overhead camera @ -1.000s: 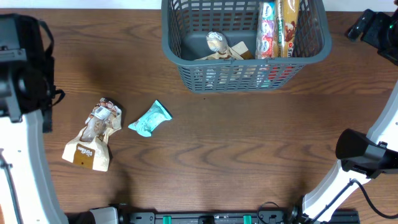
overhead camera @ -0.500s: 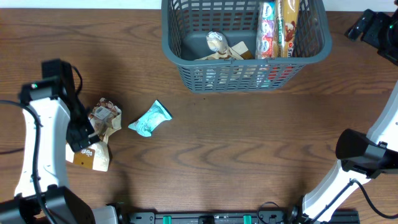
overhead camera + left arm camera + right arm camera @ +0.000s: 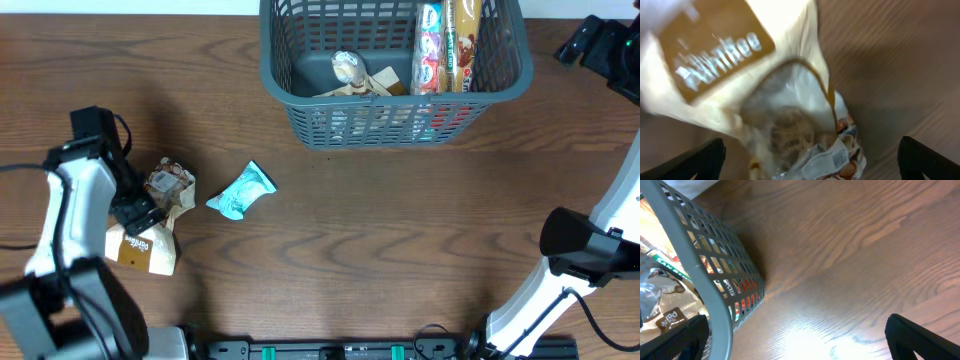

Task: Pack container
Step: 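Reach left gripper down to the brown The Pantree bag and grasp, then lift the Pantree bag with left gripper and carry it over the basket, then drop the Pantree bag into the basket and withdraw left gripper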

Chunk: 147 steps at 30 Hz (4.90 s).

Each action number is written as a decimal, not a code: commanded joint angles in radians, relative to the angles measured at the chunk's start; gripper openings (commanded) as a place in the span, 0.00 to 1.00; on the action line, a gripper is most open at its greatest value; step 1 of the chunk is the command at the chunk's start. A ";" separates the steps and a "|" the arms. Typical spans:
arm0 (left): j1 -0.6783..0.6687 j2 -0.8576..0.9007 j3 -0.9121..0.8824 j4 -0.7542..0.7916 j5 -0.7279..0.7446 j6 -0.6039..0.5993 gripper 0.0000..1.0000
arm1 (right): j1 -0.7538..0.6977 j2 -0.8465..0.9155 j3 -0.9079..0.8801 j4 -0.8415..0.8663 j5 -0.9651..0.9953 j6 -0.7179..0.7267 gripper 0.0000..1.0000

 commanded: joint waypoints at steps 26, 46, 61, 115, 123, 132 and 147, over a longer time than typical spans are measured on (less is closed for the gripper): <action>0.003 0.238 0.000 -0.003 0.138 -0.156 0.99 | -0.004 -0.003 -0.001 -0.006 -0.004 -0.006 0.99; -0.003 0.276 0.030 0.067 0.164 0.263 0.06 | -0.004 -0.003 -0.001 -0.006 -0.004 -0.006 0.99; -0.198 -0.026 0.529 0.100 0.133 0.919 0.05 | -0.004 -0.003 -0.001 -0.006 -0.004 -0.006 0.99; -0.828 0.475 0.925 0.232 -0.072 1.415 0.60 | -0.004 -0.003 -0.001 -0.006 -0.004 -0.006 0.99; -0.826 0.474 0.926 0.265 -0.072 1.439 0.85 | -0.004 -0.003 -0.001 -0.006 -0.003 -0.006 0.99; -0.826 0.391 0.971 0.289 -0.111 1.512 0.88 | -0.004 -0.003 -0.001 -0.006 -0.003 -0.006 0.99; -0.773 -0.055 0.974 0.013 -0.584 1.314 0.92 | -0.004 -0.003 -0.001 -0.006 -0.003 -0.006 0.99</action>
